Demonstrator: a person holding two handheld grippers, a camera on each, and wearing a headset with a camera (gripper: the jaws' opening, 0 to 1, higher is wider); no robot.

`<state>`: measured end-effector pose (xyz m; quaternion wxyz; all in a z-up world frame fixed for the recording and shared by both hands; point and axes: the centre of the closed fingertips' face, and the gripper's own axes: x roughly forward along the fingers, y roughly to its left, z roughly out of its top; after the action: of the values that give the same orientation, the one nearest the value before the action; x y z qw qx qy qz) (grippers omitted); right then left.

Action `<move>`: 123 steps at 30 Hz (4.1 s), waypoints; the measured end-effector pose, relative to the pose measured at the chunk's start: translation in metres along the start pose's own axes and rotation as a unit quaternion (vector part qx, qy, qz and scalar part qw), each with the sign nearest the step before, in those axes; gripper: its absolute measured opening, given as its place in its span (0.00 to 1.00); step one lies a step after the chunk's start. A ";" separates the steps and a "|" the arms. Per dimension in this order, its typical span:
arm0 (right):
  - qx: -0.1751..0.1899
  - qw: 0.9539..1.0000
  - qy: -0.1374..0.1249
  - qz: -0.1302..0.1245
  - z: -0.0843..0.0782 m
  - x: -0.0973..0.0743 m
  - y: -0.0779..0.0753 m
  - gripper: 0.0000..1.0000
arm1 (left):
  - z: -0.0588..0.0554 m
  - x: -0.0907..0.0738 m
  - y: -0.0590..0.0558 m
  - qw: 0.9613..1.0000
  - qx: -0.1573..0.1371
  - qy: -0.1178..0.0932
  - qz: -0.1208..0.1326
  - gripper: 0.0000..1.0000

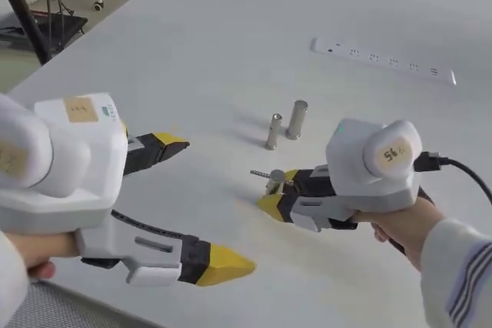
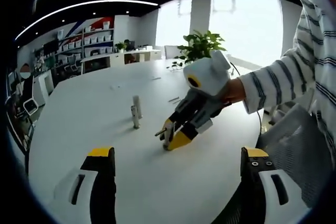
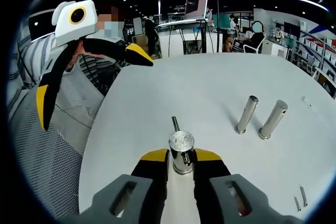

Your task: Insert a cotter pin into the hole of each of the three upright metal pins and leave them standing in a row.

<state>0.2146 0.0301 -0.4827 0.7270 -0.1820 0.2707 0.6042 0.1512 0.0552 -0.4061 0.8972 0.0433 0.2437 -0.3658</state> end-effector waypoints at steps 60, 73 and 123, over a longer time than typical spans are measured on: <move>-0.004 0.999 -0.011 -0.045 0.036 0.043 -0.020 0.09 | -0.009 -0.008 0.018 0.999 -0.019 -0.004 0.027 0.99; -0.012 0.998 -0.044 -0.042 0.052 0.022 -0.008 0.40 | -0.009 -0.010 0.021 1.000 -0.016 0.006 0.026 0.99; 0.178 0.966 -0.072 -0.175 -0.021 -0.132 0.012 0.97 | 0.003 -0.006 0.047 0.999 -0.034 -0.005 0.003 0.96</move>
<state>0.1829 -0.0827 -0.4173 0.8594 -0.0504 0.2849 0.4216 0.1801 0.0926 -0.4051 0.9005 0.0114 0.2517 -0.3545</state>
